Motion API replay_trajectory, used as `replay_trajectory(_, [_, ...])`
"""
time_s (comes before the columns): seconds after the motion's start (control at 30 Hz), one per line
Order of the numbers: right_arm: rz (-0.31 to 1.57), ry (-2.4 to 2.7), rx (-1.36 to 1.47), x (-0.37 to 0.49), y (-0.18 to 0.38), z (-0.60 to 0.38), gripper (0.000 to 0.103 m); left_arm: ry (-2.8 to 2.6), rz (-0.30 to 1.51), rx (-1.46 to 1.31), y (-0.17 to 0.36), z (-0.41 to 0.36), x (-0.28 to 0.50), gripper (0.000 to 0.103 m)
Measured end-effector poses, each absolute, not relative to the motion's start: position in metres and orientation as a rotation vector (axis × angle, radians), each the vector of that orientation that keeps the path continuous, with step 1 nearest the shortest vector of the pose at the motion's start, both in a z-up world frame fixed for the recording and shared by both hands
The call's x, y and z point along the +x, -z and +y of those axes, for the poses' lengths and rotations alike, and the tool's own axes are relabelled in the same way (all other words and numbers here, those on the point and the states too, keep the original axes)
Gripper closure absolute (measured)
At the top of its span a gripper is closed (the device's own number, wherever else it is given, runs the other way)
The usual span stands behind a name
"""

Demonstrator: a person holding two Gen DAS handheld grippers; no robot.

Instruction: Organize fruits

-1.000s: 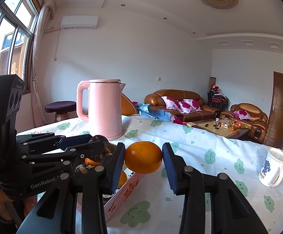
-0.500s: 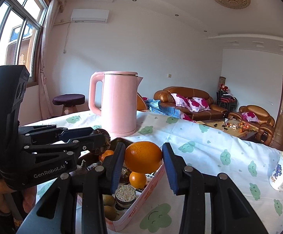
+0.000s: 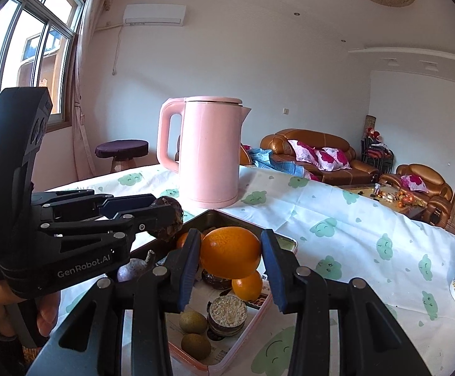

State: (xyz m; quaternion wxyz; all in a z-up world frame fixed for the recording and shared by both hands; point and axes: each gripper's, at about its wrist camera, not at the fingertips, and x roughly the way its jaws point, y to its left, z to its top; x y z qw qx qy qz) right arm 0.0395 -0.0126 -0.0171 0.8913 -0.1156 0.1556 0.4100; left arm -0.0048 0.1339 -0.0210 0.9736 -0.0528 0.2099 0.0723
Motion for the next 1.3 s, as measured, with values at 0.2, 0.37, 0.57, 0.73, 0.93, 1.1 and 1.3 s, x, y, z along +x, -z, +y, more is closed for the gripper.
replay_trajectory(0.2, [0.384, -0.871, -0.280, 0.042, 0.032, 0.002, 0.061, -0.153, 0.471, -0.109, 0.031, 0.139, 0.000, 0.077])
replay_trajectory(0.37, [0.446, -0.884, -0.294, 0.047, 0.041, 0.008, 0.061, -0.157, 0.513, -0.101, 0.040, 0.140, 0.003, 0.076])
replay_trajectory(0.57, [0.495, -0.895, -0.308, 0.049, 0.045, 0.012, 0.059, -0.160, 0.520, -0.091, 0.043, 0.139, 0.001, 0.065])
replay_trajectory(0.73, [0.474, -0.881, -0.283, 0.046, 0.041, 0.004, 0.046, -0.180, 0.497, -0.091, 0.039, 0.139, -0.006, 0.048])
replay_trajectory(0.93, [0.439, -0.840, -0.250, 0.042, 0.035, -0.012, 0.042, -0.187, 0.434, -0.071, 0.024, 0.134, -0.018, 0.031])
replay_trajectory(1.1, [0.401, -0.762, -0.262, 0.037, 0.028, -0.030, 0.038, -0.184, 0.396, -0.066, 0.015, 0.128, -0.026, 0.023])
replay_trajectory(1.3, [0.365, -0.682, -0.193, 0.039, 0.014, -0.062, 0.036, -0.188, 0.363, -0.057, 0.009, 0.122, -0.032, 0.012])
